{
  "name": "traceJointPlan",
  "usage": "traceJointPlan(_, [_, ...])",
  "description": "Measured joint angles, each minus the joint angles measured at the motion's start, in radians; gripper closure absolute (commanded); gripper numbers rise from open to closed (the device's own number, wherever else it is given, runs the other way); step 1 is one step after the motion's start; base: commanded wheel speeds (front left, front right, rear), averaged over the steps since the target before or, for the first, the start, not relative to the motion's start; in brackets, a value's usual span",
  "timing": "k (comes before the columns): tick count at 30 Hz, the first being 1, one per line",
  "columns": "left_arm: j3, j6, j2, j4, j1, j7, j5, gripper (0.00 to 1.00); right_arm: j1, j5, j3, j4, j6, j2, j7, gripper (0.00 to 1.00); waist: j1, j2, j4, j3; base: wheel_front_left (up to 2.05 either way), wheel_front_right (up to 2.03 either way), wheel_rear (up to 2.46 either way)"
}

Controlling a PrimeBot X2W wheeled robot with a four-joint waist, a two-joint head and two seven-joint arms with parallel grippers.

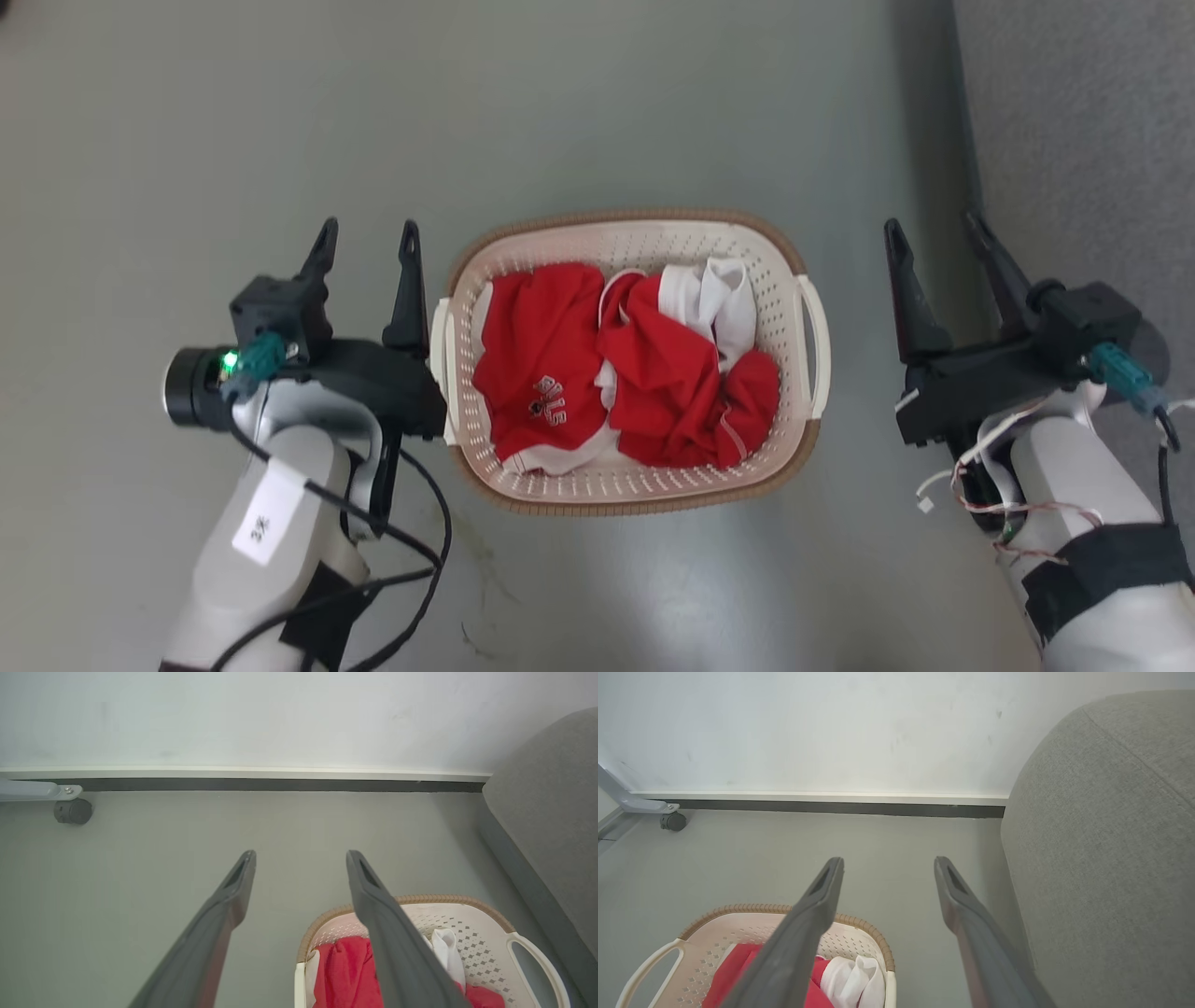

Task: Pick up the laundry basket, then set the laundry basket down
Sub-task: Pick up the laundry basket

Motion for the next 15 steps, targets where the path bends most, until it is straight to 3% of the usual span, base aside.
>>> traceJointPlan(15, [-0.016, -0.030, -0.010, 0.187, -0.148, 0.068, 0.000, 0.00, -0.150, -0.006, 0.018, 0.181, 0.010, 0.054, 0.000, 0.00, -0.0001, 0.0000, -0.007, 0.210, 0.00, 0.00, 0.00])
